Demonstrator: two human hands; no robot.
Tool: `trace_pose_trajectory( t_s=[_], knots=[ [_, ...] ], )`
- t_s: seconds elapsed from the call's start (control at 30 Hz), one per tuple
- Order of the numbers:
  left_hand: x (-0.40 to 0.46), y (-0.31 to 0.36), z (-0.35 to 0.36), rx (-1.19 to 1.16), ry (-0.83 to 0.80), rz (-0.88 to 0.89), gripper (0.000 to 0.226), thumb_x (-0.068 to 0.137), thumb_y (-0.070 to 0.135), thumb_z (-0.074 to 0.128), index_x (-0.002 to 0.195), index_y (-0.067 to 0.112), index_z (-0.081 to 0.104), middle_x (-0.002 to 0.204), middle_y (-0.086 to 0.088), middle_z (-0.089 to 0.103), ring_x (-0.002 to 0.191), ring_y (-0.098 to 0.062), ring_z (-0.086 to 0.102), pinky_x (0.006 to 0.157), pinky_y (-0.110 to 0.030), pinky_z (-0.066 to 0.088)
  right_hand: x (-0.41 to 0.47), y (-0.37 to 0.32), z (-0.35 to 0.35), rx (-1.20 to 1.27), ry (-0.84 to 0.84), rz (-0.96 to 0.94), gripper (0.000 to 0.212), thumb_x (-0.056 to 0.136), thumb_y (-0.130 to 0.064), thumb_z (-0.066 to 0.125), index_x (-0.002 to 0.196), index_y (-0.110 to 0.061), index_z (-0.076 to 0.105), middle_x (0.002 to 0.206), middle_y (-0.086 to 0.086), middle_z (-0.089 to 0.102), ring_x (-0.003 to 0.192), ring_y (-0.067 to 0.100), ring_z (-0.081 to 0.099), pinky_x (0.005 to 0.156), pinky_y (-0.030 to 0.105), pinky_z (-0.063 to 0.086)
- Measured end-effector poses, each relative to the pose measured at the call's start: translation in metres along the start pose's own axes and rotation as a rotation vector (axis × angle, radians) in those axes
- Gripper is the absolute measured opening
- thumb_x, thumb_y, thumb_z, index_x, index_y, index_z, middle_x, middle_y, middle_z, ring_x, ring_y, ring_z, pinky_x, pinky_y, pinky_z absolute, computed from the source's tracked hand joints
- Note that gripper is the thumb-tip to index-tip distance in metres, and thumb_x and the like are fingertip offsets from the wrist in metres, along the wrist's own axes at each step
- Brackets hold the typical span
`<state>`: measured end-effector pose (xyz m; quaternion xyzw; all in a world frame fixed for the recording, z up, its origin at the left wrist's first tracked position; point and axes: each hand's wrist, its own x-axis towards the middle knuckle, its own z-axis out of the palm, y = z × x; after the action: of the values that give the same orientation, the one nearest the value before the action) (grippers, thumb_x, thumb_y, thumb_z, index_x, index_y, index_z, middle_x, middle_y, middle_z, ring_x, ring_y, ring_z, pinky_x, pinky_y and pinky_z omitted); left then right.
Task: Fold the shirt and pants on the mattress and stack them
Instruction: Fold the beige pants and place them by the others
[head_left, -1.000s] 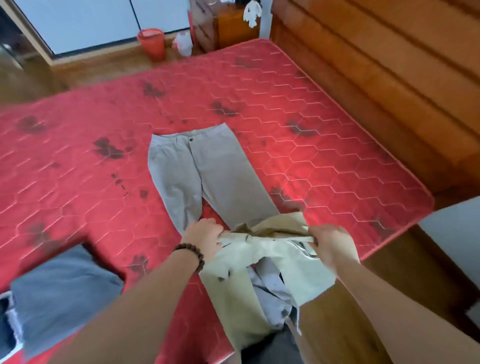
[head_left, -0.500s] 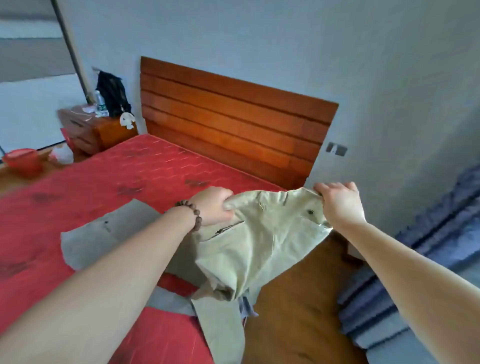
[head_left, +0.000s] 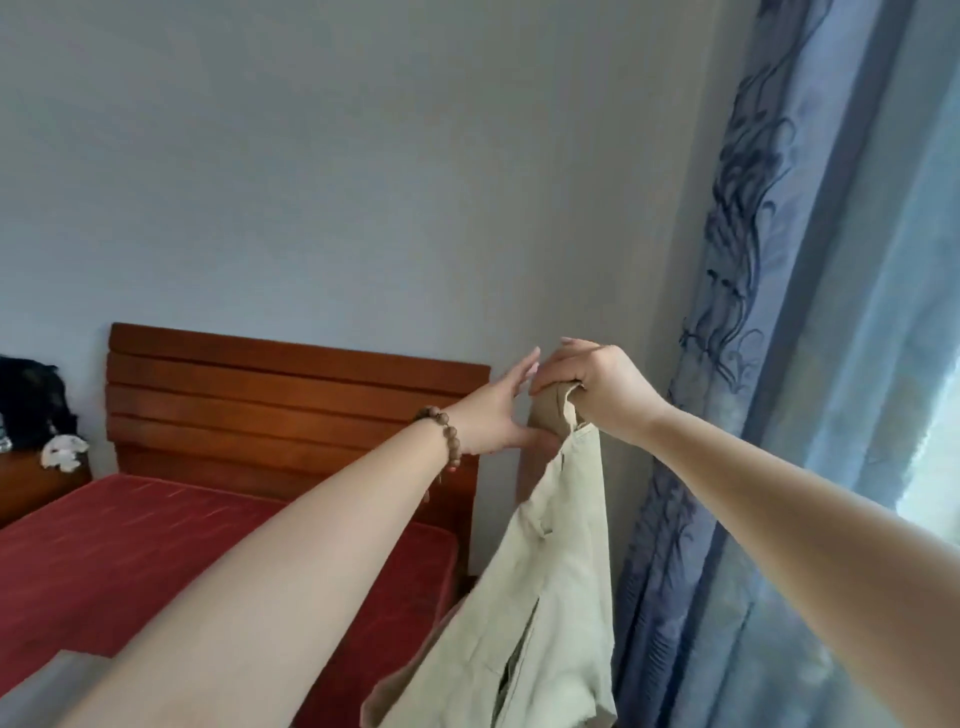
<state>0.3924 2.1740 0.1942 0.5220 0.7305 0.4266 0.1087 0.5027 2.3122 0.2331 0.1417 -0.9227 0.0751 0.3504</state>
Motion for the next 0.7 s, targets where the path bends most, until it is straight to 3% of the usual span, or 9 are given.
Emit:
trace_pose_trajectory(
  t_s=[0.07,0.13,0.2,0.27,0.37,0.43,0.5,0.6,0.7],
  knots=[
    [0.019,0.024,0.02,-0.096,0.004,0.037,0.123,0.068,0.015,0.084,0.153,0.025,-0.003,0.154,0.007,0.028,0.139,-0.005,0.03,0.113,-0.027,0.029,-0.011,0.004,-0.024,0.017,0.011,0.013,0.051,0.058,0.022,0.053,0.087,-0.011,0.078,0.095,0.001,0.072,0.097,0.017,0.063,0.113,0.028,0.028],
    [0.036,0.044,0.041,-0.198,0.005,0.075,0.098,0.064,0.013,0.086,0.146,0.02,0.033,0.143,0.001,0.047,0.132,-0.01,0.043,0.11,-0.029,0.035,-0.024,0.014,-0.05,-0.004,0.022,-0.008,0.03,0.065,0.011,0.074,0.086,-0.011,0.078,0.095,0.001,0.072,0.094,0.015,0.065,0.112,0.018,0.024],
    [0.048,0.061,0.06,-0.205,0.037,0.075,0.05,0.062,0.021,0.088,0.106,0.026,0.066,0.109,0.002,0.071,0.106,-0.009,0.064,0.094,-0.025,0.049,-0.037,0.025,-0.074,-0.016,0.016,0.014,0.024,0.068,0.002,0.08,0.089,-0.009,0.078,0.098,0.006,0.072,0.096,0.015,0.065,0.113,0.019,0.022],
    [0.062,0.078,0.08,-0.19,0.096,0.079,0.032,0.064,0.024,0.089,0.087,0.026,0.066,0.082,0.013,0.071,0.079,0.005,0.065,0.07,-0.009,0.048,-0.053,0.036,-0.099,-0.018,0.032,0.1,0.03,0.076,0.008,0.07,0.102,-0.006,0.074,0.112,0.009,0.069,0.104,0.011,0.062,0.112,0.02,0.023],
    [0.079,0.095,0.103,-0.267,0.223,0.077,0.039,0.064,0.02,0.089,0.094,0.019,0.064,0.081,0.015,0.067,0.065,0.012,0.061,0.059,-0.005,0.043,-0.078,0.05,-0.132,0.011,0.119,0.44,0.037,0.088,-0.002,0.059,0.123,-0.012,0.064,0.115,0.003,0.067,0.092,0.004,0.065,0.091,0.008,0.039],
    [0.088,0.104,0.114,-0.283,0.32,0.062,0.05,0.061,0.022,0.091,0.102,0.015,0.063,0.087,0.013,0.066,0.072,0.006,0.061,0.061,-0.006,0.044,-0.094,0.059,-0.147,0.151,0.152,0.679,0.031,0.093,-0.032,0.06,0.113,-0.01,0.066,0.109,0.004,0.069,0.095,0.015,0.065,0.092,0.023,0.047],
    [0.095,0.112,0.124,-0.24,0.409,0.014,0.057,0.056,0.031,0.092,0.101,0.016,0.061,0.086,0.011,0.066,0.076,-0.002,0.062,0.06,-0.011,0.045,-0.108,0.061,-0.152,0.332,0.008,0.854,0.047,0.085,-0.055,0.061,0.098,-0.011,0.066,0.096,0.001,0.068,0.091,0.016,0.064,0.088,0.036,0.052],
    [0.102,0.118,0.132,-0.204,0.45,-0.001,0.064,0.053,0.037,0.092,0.103,0.019,0.057,0.092,0.008,0.065,0.086,-0.009,0.063,0.073,-0.023,0.046,-0.118,0.064,-0.142,0.129,-0.236,0.867,0.017,0.076,-0.032,0.077,0.08,-0.021,0.064,0.079,-0.008,0.061,0.078,0.012,0.058,0.066,0.02,0.044],
    [0.103,0.117,0.12,-0.291,0.346,0.077,0.073,0.056,0.032,0.092,0.117,0.018,0.054,0.11,0.005,0.062,0.105,-0.012,0.059,0.09,-0.025,0.045,-0.12,0.071,-0.141,-0.083,-0.097,0.852,0.014,0.073,-0.014,0.077,0.08,-0.01,0.066,0.071,-0.003,0.055,0.07,0.014,0.05,0.058,0.026,0.037]
  ],
)
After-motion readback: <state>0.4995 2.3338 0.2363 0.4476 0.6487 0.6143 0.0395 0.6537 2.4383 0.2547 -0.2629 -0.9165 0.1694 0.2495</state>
